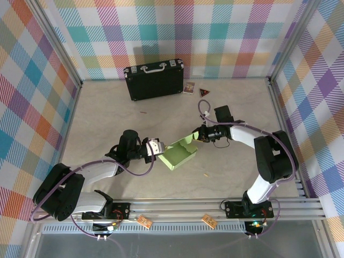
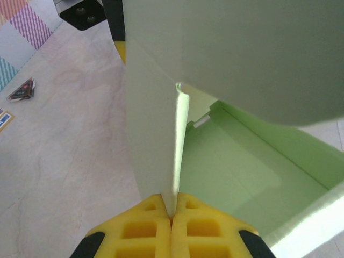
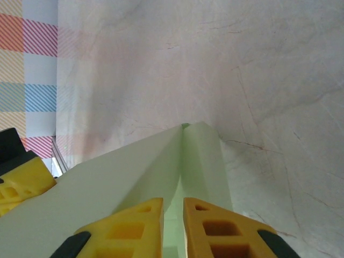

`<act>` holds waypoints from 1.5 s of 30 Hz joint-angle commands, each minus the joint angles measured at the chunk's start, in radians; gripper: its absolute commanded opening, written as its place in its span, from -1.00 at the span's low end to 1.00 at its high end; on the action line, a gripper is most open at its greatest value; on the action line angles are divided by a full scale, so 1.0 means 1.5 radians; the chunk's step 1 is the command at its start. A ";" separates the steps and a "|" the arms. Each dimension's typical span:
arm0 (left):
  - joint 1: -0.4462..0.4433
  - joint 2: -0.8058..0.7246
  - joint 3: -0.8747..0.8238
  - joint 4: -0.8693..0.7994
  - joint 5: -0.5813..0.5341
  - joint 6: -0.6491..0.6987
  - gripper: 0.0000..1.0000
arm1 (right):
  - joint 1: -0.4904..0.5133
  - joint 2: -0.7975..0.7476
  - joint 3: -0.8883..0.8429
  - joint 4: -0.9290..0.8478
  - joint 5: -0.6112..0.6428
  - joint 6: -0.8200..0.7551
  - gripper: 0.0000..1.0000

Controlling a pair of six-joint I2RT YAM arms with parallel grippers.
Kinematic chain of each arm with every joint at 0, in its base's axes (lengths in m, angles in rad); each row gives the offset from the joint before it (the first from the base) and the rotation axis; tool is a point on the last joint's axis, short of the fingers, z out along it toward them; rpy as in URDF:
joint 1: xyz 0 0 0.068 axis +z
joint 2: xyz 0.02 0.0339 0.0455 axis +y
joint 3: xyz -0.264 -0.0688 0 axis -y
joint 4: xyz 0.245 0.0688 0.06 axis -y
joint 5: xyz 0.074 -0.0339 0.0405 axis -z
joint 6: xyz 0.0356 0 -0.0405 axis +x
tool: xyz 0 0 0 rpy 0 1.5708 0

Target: Fold the paper box

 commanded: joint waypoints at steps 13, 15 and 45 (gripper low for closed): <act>-0.080 -0.067 -0.029 -0.124 -0.089 0.059 -1.00 | -0.038 -0.095 0.024 -0.058 0.144 -0.029 -0.27; -0.093 -0.072 -0.032 -0.138 -0.111 0.070 -1.00 | -0.050 -0.113 0.032 -0.073 0.143 -0.044 -0.22; -0.185 -0.134 0.027 -0.303 -0.386 -0.064 0.99 | 0.182 -0.042 -0.025 -0.171 0.316 -0.140 0.43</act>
